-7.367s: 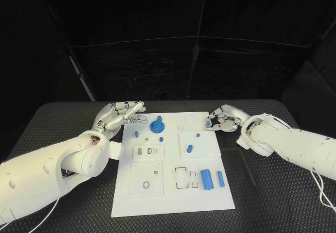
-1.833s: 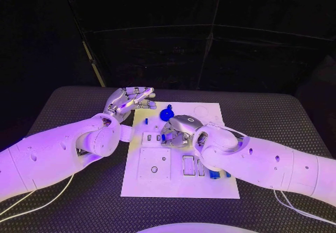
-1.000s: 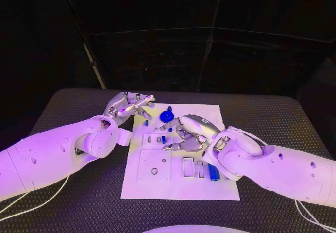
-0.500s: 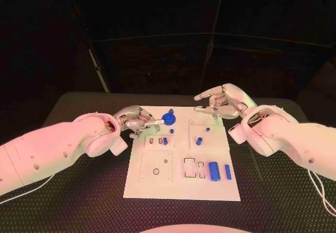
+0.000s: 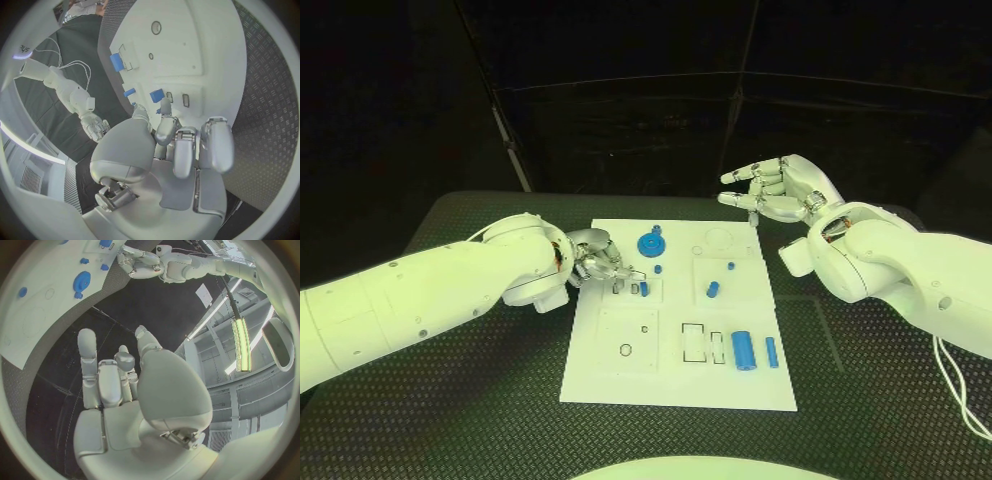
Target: Assemble the parts on the task board
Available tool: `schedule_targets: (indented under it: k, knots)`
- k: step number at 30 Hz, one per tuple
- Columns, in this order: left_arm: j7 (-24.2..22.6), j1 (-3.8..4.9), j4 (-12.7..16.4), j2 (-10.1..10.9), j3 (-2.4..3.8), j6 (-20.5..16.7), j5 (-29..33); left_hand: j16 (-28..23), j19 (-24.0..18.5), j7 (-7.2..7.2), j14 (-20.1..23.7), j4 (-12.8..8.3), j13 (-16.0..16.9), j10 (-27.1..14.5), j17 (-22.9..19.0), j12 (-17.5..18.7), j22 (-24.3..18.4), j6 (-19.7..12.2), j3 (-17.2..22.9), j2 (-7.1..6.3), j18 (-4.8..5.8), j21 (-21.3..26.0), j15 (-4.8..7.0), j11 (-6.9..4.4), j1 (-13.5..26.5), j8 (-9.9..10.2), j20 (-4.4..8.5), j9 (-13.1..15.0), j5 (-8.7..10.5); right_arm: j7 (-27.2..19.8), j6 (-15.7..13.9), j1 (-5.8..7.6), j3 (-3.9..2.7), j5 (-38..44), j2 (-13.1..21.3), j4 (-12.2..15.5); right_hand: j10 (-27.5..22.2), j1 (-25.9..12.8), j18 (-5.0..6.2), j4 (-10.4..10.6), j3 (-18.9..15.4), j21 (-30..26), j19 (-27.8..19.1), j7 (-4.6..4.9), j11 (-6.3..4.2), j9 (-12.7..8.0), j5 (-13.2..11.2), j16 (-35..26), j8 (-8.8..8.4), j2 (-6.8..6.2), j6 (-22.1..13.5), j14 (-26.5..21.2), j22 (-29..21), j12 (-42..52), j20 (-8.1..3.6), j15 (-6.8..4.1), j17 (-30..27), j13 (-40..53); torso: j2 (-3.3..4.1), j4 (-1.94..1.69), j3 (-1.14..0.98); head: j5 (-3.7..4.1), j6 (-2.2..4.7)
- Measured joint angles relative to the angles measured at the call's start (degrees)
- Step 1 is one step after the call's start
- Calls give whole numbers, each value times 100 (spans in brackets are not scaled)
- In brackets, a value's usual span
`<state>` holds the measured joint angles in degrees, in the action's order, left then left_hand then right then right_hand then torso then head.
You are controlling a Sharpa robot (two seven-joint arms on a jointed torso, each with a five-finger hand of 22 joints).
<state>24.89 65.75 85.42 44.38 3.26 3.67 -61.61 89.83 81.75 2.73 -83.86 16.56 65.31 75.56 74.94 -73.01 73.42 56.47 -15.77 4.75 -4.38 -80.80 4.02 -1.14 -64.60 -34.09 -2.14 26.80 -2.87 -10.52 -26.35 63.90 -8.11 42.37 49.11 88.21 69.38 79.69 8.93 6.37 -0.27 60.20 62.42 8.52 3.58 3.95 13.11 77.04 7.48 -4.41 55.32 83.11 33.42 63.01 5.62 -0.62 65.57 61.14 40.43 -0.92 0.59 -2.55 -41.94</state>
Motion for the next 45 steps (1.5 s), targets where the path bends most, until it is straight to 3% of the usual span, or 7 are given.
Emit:
schedule_targets:
  k: [3,7,20,23,25,31,45]
  knots:
    - [138,94,-88,-142,-89,40,-164,0,16,-6,0,1,12,0,0,-12,23,-11,-21,30,0,-3,0,0,30,-36,16,64,0,17,-34,3,0,-13,-37,-39,0,0,0,-13,13,-30,0,0,0,-5,8,0,0,0,0,0,-14,0,0,0,-15,-18,-4,0,-3,-16,-5]
    - [249,165,-171,-282,-150,66,-292,0,17,-4,0,6,-1,0,0,-12,23,-51,-53,30,0,-3,0,0,30,-75,17,111,0,68,-79,5,0,-12,-67,-97,0,0,0,-13,13,-31,0,0,0,-5,8,0,0,0,0,0,-21,0,0,0,-19,-22,-4,-3,-3,-22,-5]
    - [401,332,-400,-583,-226,159,-380,0,-35,33,0,-5,-176,-74,-1,102,-91,-191,-105,56,0,40,-1,12,56,-99,9,220,0,300,-130,10,0,12,-131,-218,-71,-22,-1,-29,-3,-164,0,32,30,-11,113,-66,-38,22,-72,0,-185,-67,0,0,-121,-155,12,1,2,-71,-19]
    - [420,352,-455,-624,-281,239,-382,0,-35,33,0,-5,-176,-95,-1,102,-88,-232,-105,107,-1,40,-1,33,4,-99,9,251,0,337,-129,10,0,26,-150,-244,-92,-22,1,-29,-3,-164,1,52,51,-11,141,-66,-38,22,-92,0,-199,-67,0,0,-123,-167,14,4,3,-74,-32]
    - [428,366,-480,-649,-306,289,-383,0,-35,33,0,-5,-176,-95,-1,102,-87,-232,-105,109,-1,40,-1,33,2,-110,9,257,0,355,-128,10,0,35,-159,-262,-92,-22,91,-29,-3,-164,1,52,51,-11,142,-66,-38,22,-92,0,-200,-67,0,0,-126,-169,14,5,3,-74,-37]
    - [456,397,-554,-751,-360,476,-387,0,-35,34,0,-5,-176,-95,-1,102,-80,-232,-105,109,-1,40,-1,33,2,-120,9,263,0,407,-123,10,0,65,-192,-308,-113,-22,89,-29,-3,-186,1,52,31,-11,170,-88,-38,22,-92,1,-206,-67,0,0,-126,-177,19,5,8,-74,-59]
    - [481,406,-650,-899,-385,731,-391,0,-34,38,1,-5,-176,-95,-2,102,-71,-236,-104,131,-1,40,-2,32,-20,-120,9,271,0,455,-109,10,0,95,-249,-367,-112,-53,89,-29,-3,-186,1,33,31,-10,171,-88,-38,53,-111,1,-217,-67,0,0,-133,-184,20,7,13,-74,-112]
